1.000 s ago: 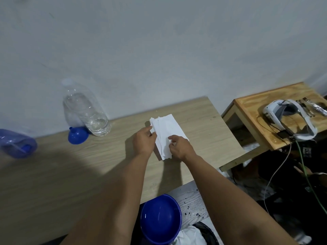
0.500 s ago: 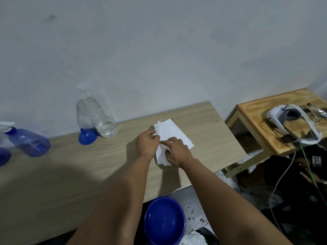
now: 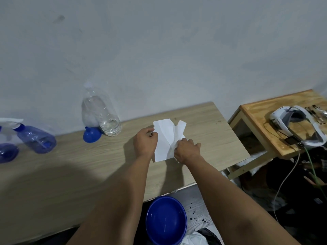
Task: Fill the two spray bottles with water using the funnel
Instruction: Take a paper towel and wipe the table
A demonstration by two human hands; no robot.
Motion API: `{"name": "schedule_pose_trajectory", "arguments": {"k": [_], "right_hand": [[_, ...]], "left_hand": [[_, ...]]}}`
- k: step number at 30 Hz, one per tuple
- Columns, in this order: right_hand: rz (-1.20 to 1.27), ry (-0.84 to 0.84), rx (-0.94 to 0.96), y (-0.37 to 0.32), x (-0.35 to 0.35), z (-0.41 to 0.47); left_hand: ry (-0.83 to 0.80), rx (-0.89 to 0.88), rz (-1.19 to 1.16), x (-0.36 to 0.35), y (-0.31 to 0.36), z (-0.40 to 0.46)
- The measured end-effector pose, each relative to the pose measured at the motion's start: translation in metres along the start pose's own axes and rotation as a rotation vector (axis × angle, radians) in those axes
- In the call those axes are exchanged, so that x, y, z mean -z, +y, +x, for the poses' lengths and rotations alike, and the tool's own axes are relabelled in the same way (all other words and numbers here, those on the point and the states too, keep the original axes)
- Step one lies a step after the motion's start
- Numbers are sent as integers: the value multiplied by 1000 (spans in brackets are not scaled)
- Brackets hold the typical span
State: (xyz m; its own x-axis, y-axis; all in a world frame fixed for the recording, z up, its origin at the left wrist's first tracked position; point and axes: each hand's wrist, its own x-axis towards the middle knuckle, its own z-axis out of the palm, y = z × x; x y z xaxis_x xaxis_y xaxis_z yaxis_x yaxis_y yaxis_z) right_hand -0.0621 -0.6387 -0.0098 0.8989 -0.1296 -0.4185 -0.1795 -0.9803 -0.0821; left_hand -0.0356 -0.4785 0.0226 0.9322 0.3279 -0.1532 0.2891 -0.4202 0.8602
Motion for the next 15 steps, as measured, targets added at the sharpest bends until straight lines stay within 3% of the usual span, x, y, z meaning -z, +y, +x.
{"name": "schedule_pose_trajectory", "arguments": {"k": [8, 15], "right_hand": [[-67, -137, 64, -10, -2, 0], [-88, -76, -3, -10, -11, -2]], "left_hand": [[15, -67, -2, 16, 9, 8], [28, -69, -27, 19, 9, 11]]}}
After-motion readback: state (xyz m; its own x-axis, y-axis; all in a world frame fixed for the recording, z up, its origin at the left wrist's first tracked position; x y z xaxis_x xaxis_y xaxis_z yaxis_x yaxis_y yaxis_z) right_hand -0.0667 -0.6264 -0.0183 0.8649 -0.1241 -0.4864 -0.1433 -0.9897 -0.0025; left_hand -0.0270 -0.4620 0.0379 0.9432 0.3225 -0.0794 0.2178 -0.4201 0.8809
